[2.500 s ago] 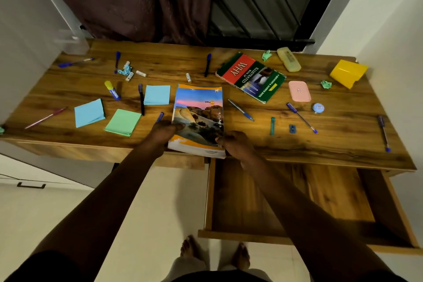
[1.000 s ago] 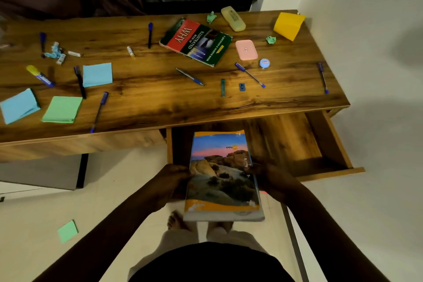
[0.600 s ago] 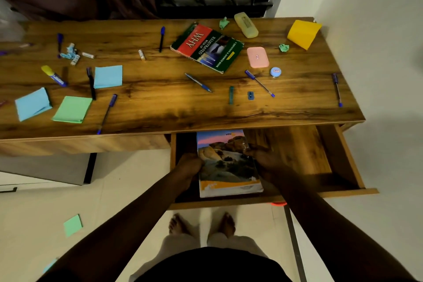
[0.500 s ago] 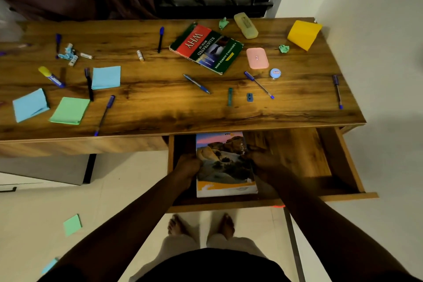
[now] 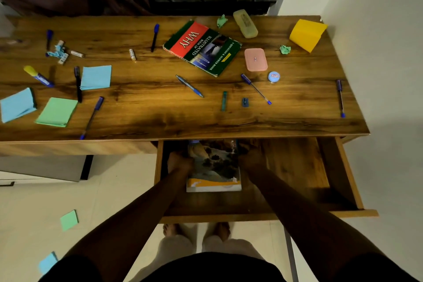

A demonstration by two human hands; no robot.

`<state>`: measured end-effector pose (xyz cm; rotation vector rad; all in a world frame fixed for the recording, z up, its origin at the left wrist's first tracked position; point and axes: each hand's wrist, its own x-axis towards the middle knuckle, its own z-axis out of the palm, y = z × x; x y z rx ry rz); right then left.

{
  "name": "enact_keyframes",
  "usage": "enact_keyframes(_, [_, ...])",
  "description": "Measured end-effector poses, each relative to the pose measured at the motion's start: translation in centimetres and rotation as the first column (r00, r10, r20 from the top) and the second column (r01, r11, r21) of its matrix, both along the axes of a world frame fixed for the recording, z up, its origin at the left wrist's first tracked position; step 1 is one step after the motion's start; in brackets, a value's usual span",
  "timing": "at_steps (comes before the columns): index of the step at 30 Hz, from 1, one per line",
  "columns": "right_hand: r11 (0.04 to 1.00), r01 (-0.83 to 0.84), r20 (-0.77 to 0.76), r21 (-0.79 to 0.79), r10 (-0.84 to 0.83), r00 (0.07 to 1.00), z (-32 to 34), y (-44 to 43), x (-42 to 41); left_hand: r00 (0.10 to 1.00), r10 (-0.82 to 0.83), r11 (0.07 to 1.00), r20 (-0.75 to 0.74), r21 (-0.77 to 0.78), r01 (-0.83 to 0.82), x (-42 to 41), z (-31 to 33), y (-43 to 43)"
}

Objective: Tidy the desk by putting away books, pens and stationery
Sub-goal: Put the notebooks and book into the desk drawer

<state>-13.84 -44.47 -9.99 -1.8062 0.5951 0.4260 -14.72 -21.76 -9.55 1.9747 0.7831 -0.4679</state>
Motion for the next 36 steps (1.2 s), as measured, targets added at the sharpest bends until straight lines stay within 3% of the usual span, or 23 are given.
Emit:
enact_keyframes(4, [0.999,-0.028,-0.012,-0.018,0.028,1.000,-0.6,-0.4,0.6,1.000,0.005,0.997,-0.028,0.071,-0.003,0.0,1.8,-0.6])
enact_keyframes(14, [0.971,-0.163,0.031,-0.173,0.171,0.985,0.4,-0.5,-0.8,0.996,-0.073,0.994,-0.051,0.077,0.077,-0.8,2.6,-1.4])
enact_keyframes(19, [0.929,-0.274,0.077,-0.249,0.301,0.950,1.4,-1.2,-2.4,0.971,-0.167,0.980,0.173,0.134,0.145,-2.5,4.4,-2.1])
enact_keyframes(24, [0.849,-0.331,0.211,-0.412,0.442,0.872,4.5,-1.7,-2.8,0.938,-0.069,0.997,0.339,0.043,0.058,-2.6,7.1,-1.9])
enact_keyframes(28, [0.907,-0.275,0.344,-0.320,0.382,0.858,8.3,-1.2,0.0,0.905,0.003,0.999,0.424,-0.035,0.013,0.3,10.2,-2.2])
enact_keyframes(31, [0.891,-0.264,0.398,-0.368,0.408,0.821,10.8,-0.9,3.7,0.884,0.099,0.987,0.456,-0.157,-0.030,3.7,11.9,-2.3])
enact_keyframes(36, [0.920,-0.159,0.472,-0.359,0.326,0.819,13.5,-0.2,10.3,0.856,0.113,0.984,0.505,-0.177,-0.025,10.4,13.5,-1.1])
